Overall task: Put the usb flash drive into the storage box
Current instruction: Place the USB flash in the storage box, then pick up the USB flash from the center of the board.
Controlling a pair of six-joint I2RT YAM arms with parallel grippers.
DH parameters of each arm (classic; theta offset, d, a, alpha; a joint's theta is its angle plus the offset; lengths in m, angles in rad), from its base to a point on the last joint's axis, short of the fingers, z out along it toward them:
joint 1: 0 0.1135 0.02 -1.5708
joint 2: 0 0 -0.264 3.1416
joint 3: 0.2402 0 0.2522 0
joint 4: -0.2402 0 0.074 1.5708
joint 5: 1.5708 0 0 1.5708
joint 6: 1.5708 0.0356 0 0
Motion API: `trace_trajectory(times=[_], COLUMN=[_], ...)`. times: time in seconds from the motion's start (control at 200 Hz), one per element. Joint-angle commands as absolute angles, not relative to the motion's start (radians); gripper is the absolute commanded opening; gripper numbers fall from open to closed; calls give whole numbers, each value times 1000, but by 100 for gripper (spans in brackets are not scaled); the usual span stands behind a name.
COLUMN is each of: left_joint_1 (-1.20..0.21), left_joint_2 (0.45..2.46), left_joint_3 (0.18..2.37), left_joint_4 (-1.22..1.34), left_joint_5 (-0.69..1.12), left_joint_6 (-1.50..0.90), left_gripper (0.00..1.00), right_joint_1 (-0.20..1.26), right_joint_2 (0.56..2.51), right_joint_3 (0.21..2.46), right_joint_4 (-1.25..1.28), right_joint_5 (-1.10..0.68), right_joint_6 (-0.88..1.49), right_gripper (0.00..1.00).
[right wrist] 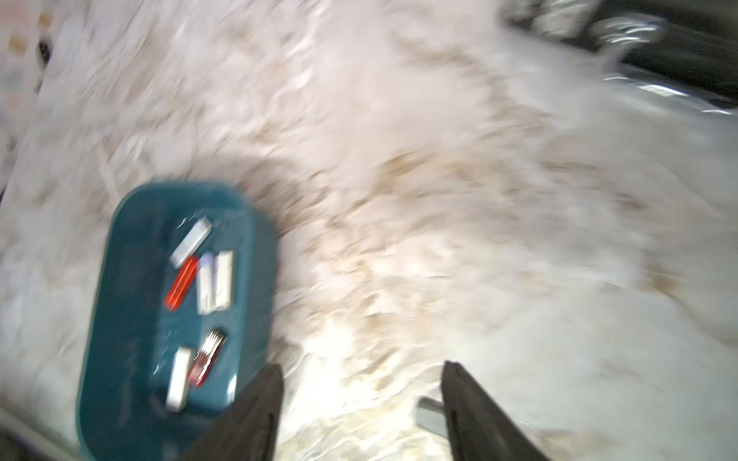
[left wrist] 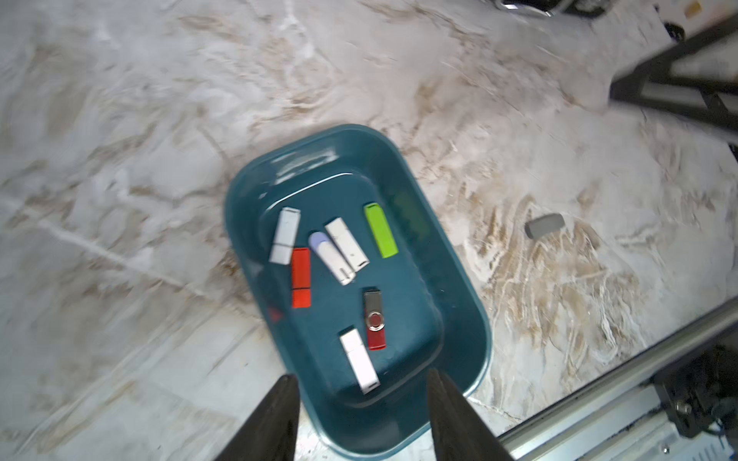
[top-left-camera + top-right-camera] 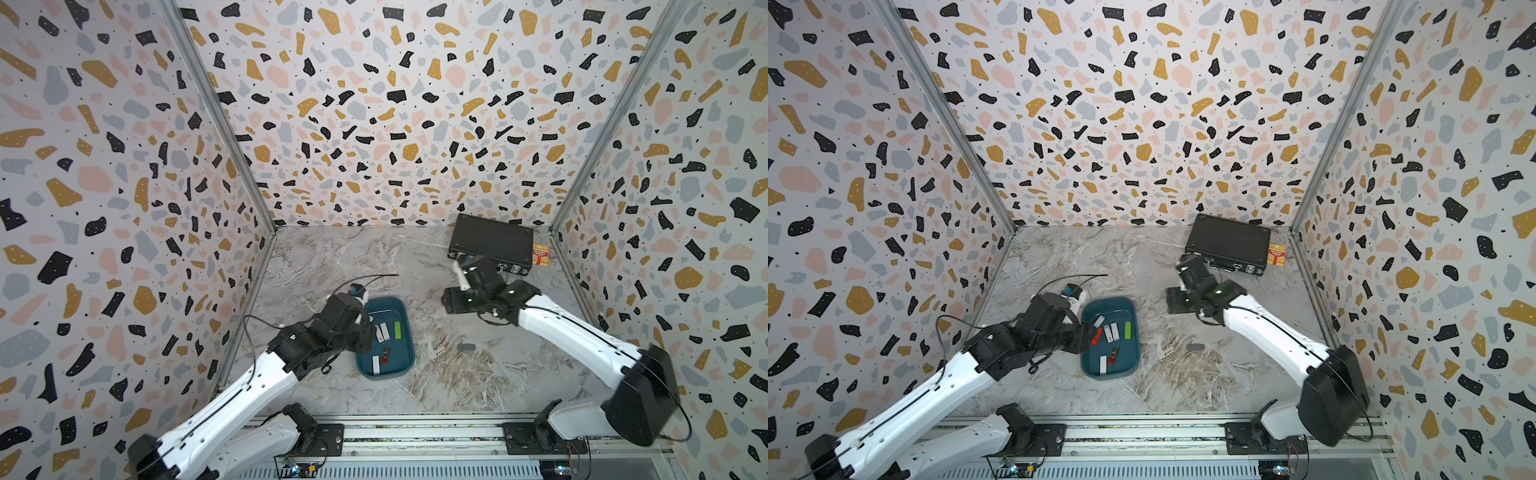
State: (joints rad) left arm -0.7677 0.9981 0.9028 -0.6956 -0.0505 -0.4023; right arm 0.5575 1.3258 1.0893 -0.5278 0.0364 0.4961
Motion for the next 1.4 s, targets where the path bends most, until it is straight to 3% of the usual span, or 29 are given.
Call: trace_trajectory(times=[0.0, 0.2, 0.32, 0.686, 1.396], left_joint_1=[-907, -1029, -1084, -1108, -1108], left_joint_2=[1177, 1562, 1737, 2095, 2231], left_joint_3=[971, 1151, 1285, 1559, 1681], left_joint_4=[-516, -412, -434, -527, -596], left_joint_5=[-15, 109, 98, 30, 6], left_joint_6=[-279, -46, 82, 213, 228], left_gripper=[56, 57, 59, 56, 48], right_joint_1=[400, 36, -81, -102, -102], right_joint_2=[1256, 1264, 1287, 1313, 1322], right_joint_3=[978, 830, 775, 761, 752], right_joint_4=[-587, -522, -474, -442, -428], right_joint_5=[86, -151, -237, -262, -302], right_joint_6=[500, 571, 583, 567, 562], right_gripper=[85, 89, 90, 87, 84])
